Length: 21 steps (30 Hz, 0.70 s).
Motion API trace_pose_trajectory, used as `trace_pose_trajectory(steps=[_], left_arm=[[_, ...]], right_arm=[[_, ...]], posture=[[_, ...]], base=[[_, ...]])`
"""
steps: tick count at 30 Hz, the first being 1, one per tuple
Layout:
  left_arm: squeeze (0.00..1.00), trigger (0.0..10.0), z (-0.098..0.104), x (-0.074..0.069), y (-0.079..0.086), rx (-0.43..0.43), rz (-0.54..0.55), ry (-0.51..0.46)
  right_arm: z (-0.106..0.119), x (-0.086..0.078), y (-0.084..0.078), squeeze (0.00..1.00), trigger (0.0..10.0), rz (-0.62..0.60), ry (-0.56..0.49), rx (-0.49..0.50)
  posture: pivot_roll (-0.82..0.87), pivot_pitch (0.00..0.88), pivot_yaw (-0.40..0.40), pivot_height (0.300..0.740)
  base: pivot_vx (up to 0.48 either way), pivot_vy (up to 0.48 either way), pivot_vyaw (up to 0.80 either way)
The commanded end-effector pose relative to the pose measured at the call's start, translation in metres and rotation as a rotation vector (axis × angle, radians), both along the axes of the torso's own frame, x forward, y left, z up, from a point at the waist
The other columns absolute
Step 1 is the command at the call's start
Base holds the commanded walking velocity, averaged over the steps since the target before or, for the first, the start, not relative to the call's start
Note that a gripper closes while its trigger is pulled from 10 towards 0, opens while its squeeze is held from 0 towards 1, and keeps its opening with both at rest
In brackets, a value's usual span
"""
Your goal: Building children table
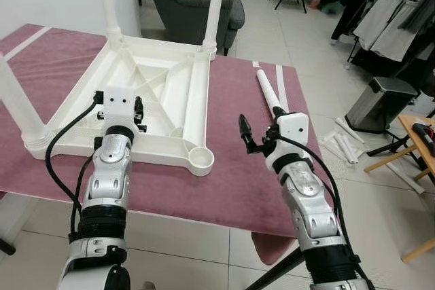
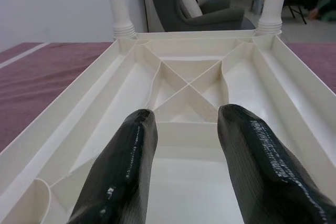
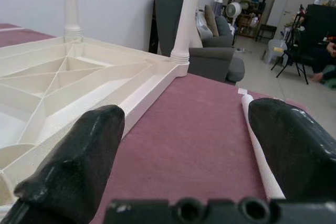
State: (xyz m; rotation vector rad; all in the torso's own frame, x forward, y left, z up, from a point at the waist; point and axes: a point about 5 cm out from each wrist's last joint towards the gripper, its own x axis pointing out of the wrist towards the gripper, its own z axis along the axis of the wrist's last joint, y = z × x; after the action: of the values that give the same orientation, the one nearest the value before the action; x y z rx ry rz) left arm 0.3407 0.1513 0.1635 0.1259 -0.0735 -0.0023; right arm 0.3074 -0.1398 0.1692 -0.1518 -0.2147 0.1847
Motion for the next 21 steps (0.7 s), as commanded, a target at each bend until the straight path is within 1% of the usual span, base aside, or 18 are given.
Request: trace_pose_trajectory(steps=[1,2,5,6,7,8,9,10,11,12,13,14,15,17,19,20,21], left_arm=[[0.00,10.0,0.001,-0.002,-0.011,0.021,-0.055,-0.013],[0.00,10.0,0.001,-0.003,-0.013,0.024,-0.062,-0.018],[0.00,10.0,0.001,-0.004,-0.014,0.025,-0.067,-0.020],[0.00,10.0,0.002,-0.005,-0.016,0.032,-0.075,-0.023],[0.00,10.0,0.002,-0.005,-0.016,0.032,-0.075,-0.023],[0.00,10.0,0.002,-0.006,-0.018,0.041,-0.094,-0.024],[0.00,10.0,0.002,-0.006,-0.018,0.041,-0.094,-0.024],[0.00,10.0,0.003,-0.008,-0.021,0.053,-0.119,-0.026],[0.00,10.0,0.004,-0.011,-0.026,0.070,-0.170,-0.028],[0.00,10.0,0.004,-0.011,-0.026,0.070,-0.170,-0.028],[0.00,10.0,0.006,-0.017,-0.033,0.091,-0.271,-0.026],[0.00,10.0,0.006,-0.017,-0.033,0.091,-0.271,-0.026],[0.00,10.0,0.010,-0.026,-0.041,0.124,-0.395,-0.025],[0.00,10.0,0.010,-0.026,-0.041,0.124,-0.395,-0.025],[0.00,10.0,0.019,-0.050,-0.053,0.203,-0.654,-0.022],[0.00,10.0,0.019,-0.050,-0.053,0.203,-0.654,-0.022],[0.00,10.0,0.027,-0.061,-0.055,0.233,-0.760,-0.022]], right_arm=[[0.000,0.006,-0.010,0.00,10.0,-0.042,0.024,-0.033],[0.000,0.010,-0.011,0.00,10.0,-0.051,0.038,-0.058],[0.001,0.014,-0.012,0.00,10.0,-0.056,0.045,-0.073],[0.003,0.023,-0.015,0.00,10.0,-0.078,0.071,-0.099],[0.003,0.023,-0.015,0.00,10.0,-0.078,0.071,-0.099],[0.007,0.035,-0.019,0.00,10.0,-0.088,0.111,-0.125],[0.007,0.035,-0.019,0.00,10.0,-0.088,0.111,-0.125],[0.012,0.046,-0.023,0.00,10.0,-0.101,0.140,-0.148],[0.019,0.058,-0.026,0.00,10.0,-0.098,0.176,-0.126],[0.019,0.058,-0.026,0.00,10.0,-0.098,0.176,-0.126],[0.026,0.069,-0.030,0.00,10.0,-0.096,0.227,-0.103],[0.026,0.069,-0.030,0.00,10.0,-0.096,0.227,-0.103],[0.030,0.079,-0.033,0.00,10.0,-0.091,0.275,-0.079],[0.030,0.079,-0.033,0.00,10.0,-0.091,0.275,-0.079],[0.031,0.092,-0.040,0.00,10.0,-0.105,0.393,-0.057],[0.031,0.092,-0.040,0.00,10.0,-0.105,0.393,-0.057],[0.029,0.096,-0.042,0.00,10.0,-0.112,0.456,-0.030]], posture=[[0.11,0.000,-0.039,0.740],[0.11,0.000,-0.039,0.740],[0.11,0.000,-0.039,0.740],[0.11,0.000,-0.038,0.740],[0.11,0.000,-0.038,0.740],[0.11,0.000,-0.035,0.740],[0.11,0.000,-0.035,0.740],[0.11,0.000,-0.035,0.740],[0.11,0.000,-0.036,0.740],[0.11,0.000,-0.036,0.740],[0.12,0.000,-0.036,0.740],[0.12,0.000,-0.036,0.740],[0.13,0.006,-0.040,0.740],[0.13,0.006,-0.040,0.740],[0.13,0.019,-0.043,0.740],[0.13,0.019,-0.043,0.740],[0.13,0.032,-0.046,0.740]], base=[[0.000,0.000,0.00],[0.000,0.000,0.00],[0.000,0.000,0.00],[0.000,0.000,0.00],[0.000,0.000,0.00],[0.000,0.000,0.00],[0.000,0.000,0.00],[0.000,0.000,0.00],[0.000,0.000,0.00],[0.000,0.000,0.00],[0.000,0.000,0.00],[0.000,0.000,0.00],[0.000,0.000,0.00],[0.000,0.000,0.00],[0.000,0.000,0.00],[0.000,0.000,0.00],[0.000,0.000,0.00]])
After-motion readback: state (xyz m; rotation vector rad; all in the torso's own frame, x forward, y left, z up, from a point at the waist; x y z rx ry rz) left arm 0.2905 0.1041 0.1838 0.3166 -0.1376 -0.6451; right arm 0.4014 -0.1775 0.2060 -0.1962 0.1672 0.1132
